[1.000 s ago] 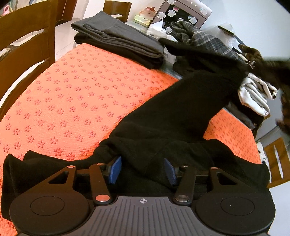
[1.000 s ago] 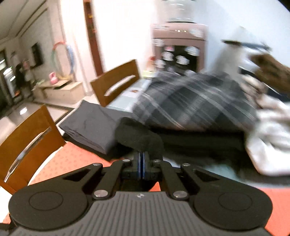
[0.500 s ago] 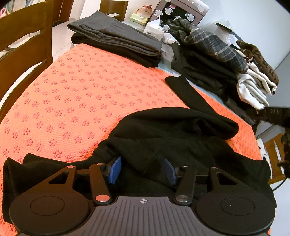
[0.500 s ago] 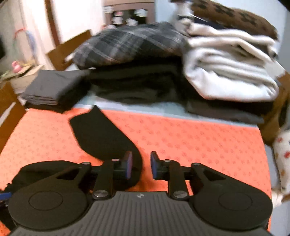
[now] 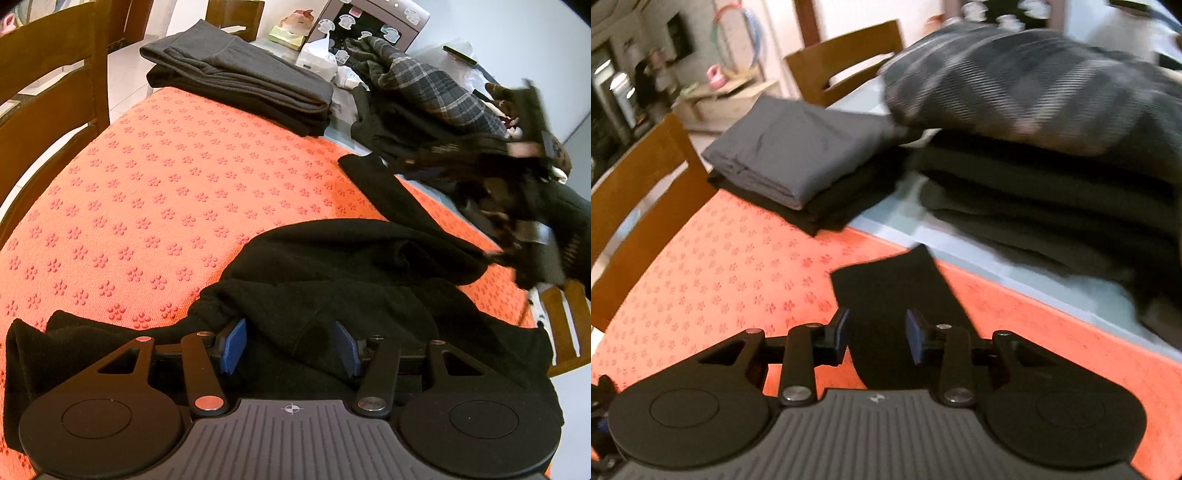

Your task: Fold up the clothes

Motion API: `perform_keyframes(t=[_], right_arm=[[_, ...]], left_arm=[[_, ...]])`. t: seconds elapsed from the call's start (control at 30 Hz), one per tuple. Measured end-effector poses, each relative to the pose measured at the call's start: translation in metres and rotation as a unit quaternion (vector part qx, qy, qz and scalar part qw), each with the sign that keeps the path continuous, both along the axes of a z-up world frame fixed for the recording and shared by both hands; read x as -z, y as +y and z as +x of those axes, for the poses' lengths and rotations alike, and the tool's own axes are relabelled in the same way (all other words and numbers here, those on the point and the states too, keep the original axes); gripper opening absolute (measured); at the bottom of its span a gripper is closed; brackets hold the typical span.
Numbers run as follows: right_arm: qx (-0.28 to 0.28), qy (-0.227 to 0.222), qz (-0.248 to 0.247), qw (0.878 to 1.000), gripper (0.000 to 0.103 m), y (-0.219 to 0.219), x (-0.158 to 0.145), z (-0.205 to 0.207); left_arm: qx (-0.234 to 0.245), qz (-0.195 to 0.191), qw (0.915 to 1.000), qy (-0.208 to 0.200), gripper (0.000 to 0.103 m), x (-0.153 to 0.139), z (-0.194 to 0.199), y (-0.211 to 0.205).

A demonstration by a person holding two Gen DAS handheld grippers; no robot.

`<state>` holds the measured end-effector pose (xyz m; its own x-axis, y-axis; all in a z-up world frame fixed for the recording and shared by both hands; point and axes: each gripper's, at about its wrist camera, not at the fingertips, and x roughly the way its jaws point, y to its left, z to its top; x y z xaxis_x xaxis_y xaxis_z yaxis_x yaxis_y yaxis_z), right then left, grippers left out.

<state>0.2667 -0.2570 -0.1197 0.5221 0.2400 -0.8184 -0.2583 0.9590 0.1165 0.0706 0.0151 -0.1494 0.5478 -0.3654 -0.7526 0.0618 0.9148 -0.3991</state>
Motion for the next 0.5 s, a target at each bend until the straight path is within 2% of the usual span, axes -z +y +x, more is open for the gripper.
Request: perform_keyframes(t=[0.2, 0.3, 0.37, 0.4, 0.5], right_arm=[[-0.051, 0.02, -0.001, 0.999, 0.042, 0.04, 0.025, 0.046], [-0.055, 0.016, -0.022, 0.998, 0.04, 0.048, 0.033, 0.053], [-0.052, 0.006, -0.035, 0.998, 0.021, 0.047, 0.032, 0.052], [-0.048, 0.003, -0.038, 0.998, 0.004, 0.044, 0.03, 0.052], [-0.02, -0.026, -0.028, 0.999, 0.005, 0.024, 0.008, 0.044]], left_arm=[[0.003, 0.005, 1.0, -0.001, 0.056, 0.0, 0.0, -0.001], [0.003, 0.006, 1.0, -0.001, 0.056, 0.0, 0.0, -0.001], [0.004, 0.006, 1.0, -0.001, 0.056, 0.0, 0.001, -0.002], [0.004, 0.007, 1.0, -0.001, 0.056, 0.0, 0.001, -0.002], [0.004, 0.007, 1.0, -0.001, 0.056, 0.0, 0.0, -0.002]])
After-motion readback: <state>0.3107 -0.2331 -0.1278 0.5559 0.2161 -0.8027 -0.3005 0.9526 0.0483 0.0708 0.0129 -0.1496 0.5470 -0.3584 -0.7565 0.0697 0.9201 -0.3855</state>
